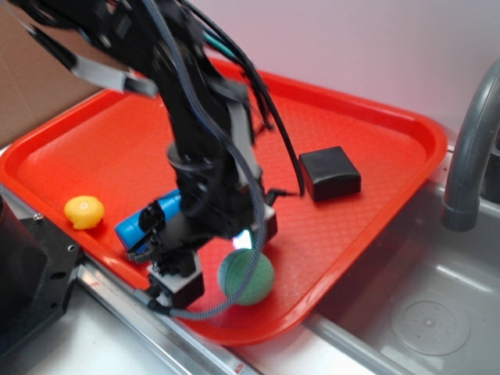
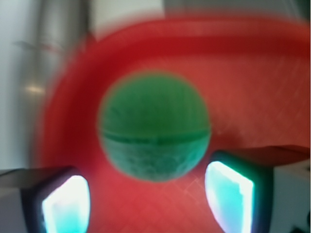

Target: Grab the green ball.

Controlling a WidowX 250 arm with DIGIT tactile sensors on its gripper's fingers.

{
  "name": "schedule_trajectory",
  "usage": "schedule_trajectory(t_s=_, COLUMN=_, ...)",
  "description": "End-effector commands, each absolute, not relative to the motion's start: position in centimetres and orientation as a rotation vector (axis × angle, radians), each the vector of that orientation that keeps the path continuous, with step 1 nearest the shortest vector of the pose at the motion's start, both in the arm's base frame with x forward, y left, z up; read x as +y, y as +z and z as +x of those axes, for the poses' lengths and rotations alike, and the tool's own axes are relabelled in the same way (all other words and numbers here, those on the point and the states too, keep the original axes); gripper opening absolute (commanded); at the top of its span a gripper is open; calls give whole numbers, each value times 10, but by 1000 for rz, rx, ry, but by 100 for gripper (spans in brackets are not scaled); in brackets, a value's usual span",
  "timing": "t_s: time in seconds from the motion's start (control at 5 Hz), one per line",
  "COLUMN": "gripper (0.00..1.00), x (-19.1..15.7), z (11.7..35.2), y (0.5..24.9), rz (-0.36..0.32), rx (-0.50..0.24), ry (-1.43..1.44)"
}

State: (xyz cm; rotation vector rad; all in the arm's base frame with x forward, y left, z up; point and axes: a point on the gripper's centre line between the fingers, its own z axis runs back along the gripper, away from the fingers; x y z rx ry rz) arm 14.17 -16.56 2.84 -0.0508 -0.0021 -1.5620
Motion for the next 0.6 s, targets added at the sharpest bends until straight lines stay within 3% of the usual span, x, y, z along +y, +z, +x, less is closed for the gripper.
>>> schedule_trajectory(t_s=0.0, gripper=0, x=-155, z=131, y=25, rz=-73, rx=-69, ry=-1543)
schedule_trajectory(t_s=0.4, gripper=0, x=-155, z=126, y=31, rz=-93, rx=-103, ry=-1549)
